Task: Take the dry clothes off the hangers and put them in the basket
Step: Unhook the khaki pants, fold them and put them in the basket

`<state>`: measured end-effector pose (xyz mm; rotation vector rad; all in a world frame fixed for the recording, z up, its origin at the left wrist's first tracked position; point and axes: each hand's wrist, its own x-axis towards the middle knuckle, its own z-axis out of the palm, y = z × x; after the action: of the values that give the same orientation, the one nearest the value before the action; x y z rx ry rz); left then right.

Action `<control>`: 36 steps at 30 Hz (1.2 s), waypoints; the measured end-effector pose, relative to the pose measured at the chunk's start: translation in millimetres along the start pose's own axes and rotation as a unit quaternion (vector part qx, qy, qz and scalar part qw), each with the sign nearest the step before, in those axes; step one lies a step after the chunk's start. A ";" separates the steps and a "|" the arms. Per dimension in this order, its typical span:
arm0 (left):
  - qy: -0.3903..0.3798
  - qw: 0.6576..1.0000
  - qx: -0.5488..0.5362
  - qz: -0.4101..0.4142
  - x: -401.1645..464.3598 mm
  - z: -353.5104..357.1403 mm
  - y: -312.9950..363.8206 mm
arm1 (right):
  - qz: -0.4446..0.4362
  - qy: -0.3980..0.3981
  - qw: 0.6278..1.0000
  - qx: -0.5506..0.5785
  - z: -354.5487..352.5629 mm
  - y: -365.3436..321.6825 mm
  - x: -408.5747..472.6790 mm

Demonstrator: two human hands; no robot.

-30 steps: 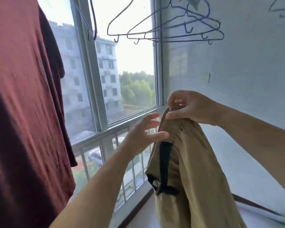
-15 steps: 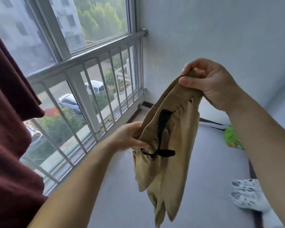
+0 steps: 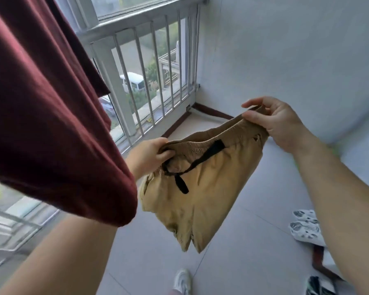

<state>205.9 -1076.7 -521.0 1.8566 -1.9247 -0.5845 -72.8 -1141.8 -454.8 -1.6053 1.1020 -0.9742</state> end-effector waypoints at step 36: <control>0.110 0.964 -0.167 -0.172 -351.2 21.8 57.3 | 0.005 -0.103 0.995 -0.004 10.0 -0.1 -210.2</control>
<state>159.0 -723.5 -506.9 1.9454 -1.2795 -0.7233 -123.1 -938.9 -478.7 -1.6644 0.9717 -0.7793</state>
